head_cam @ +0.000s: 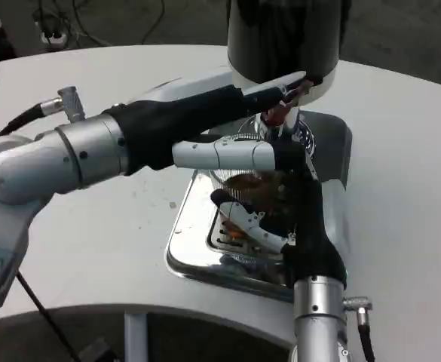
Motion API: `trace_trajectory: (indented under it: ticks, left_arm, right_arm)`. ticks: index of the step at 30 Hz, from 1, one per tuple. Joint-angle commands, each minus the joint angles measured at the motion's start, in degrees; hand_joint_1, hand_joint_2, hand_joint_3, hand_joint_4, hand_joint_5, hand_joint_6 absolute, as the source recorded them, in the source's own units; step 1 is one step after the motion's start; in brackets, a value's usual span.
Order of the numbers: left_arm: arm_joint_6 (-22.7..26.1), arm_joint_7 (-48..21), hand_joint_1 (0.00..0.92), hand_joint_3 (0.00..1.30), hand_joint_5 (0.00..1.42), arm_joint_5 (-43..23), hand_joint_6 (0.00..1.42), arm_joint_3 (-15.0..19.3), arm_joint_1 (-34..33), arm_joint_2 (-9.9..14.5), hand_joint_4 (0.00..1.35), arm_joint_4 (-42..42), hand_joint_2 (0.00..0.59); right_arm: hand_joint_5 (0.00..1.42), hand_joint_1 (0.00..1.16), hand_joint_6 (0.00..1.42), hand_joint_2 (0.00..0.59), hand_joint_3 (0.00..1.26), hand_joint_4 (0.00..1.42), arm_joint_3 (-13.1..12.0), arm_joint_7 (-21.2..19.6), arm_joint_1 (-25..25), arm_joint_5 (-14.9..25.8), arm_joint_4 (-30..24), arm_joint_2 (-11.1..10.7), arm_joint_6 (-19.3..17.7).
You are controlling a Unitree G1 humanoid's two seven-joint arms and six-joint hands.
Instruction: Grasp the cup under the faucet to collect the drink, then remove the cup.
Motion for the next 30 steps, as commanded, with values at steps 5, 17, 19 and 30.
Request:
trace_trajectory:
  ticks: [5,17,19,30]
  left_arm:
    - [0.9,-1.2,0.0,0.0,0.02,1.5,0.0,-1.2,1.9,0.5,0.0,-0.4,0.067]
    - [2.8,-0.2,0.0,0.0,0.02,0.7,0.0,0.1,3.3,0.4,0.0,-3.4,0.067]
    - [3.4,0.3,0.0,0.0,0.01,0.1,0.0,0.7,3.7,0.0,0.0,-4.0,0.067]
    - [11.0,2.7,0.0,0.0,0.0,-7.6,0.0,5.2,6.2,-4.8,0.0,-6.8,0.071]
  right_arm:
    - [0.61,0.82,0.49,0.171,0.37,0.55,0.7,-1.5,0.6,-1.1,1.1,0.6,0.4]
    - [0.92,0.85,0.84,0.186,0.65,0.76,-0.6,-1.2,-0.1,-1.0,-0.2,-0.6,0.8]
    - [0.94,0.84,0.88,0.173,0.67,0.77,-0.9,-0.8,-0.4,-0.9,-0.5,-1.0,0.9]
    - [0.97,0.83,0.92,0.174,0.69,0.78,-1.8,1.3,1.2,-0.9,-4.2,-2.6,1.9]
